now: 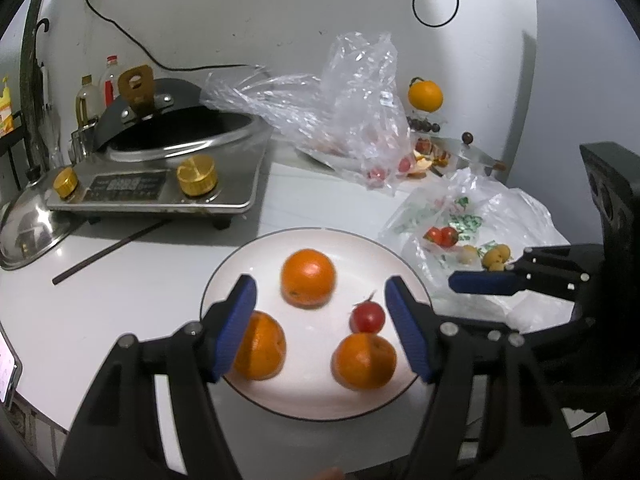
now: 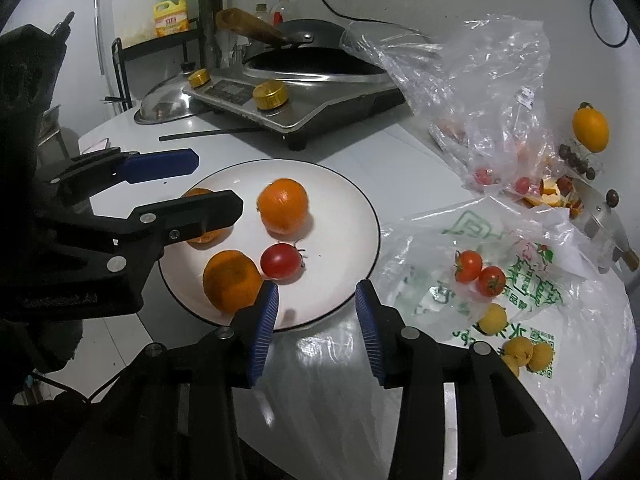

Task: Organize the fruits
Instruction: 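Lower the red cherry tomato onto the plate and open the right tool, then move both open tools back over the fruit on the bag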

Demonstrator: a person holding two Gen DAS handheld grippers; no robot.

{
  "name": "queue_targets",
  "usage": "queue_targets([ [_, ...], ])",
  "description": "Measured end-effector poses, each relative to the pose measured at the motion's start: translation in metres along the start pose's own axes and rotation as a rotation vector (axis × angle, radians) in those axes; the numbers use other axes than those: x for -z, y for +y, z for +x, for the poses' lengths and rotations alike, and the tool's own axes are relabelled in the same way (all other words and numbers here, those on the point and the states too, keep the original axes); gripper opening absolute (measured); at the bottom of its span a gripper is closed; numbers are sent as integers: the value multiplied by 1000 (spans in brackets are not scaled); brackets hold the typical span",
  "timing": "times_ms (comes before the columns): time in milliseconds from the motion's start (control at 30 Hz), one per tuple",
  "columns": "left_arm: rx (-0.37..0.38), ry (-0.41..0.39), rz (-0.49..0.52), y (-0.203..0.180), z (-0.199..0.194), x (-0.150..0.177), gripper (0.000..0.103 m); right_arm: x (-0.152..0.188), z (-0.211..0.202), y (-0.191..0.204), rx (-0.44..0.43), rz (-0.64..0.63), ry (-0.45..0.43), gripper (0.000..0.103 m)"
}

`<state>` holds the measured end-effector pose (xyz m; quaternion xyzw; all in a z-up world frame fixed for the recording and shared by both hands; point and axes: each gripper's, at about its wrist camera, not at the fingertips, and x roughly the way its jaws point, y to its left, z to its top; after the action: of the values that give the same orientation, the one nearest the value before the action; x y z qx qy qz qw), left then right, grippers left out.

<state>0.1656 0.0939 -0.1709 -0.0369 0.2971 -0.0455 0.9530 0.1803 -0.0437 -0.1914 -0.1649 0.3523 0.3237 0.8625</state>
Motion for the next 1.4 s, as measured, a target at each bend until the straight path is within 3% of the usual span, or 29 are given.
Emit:
queue_targets([
  [933,39,35,103,-77,9,-10,68,30,-52,-58,37,91,-99,43],
  [1400,62,55,158,-119,20,-11,68,60,-66,-106,93,166,-102,43],
])
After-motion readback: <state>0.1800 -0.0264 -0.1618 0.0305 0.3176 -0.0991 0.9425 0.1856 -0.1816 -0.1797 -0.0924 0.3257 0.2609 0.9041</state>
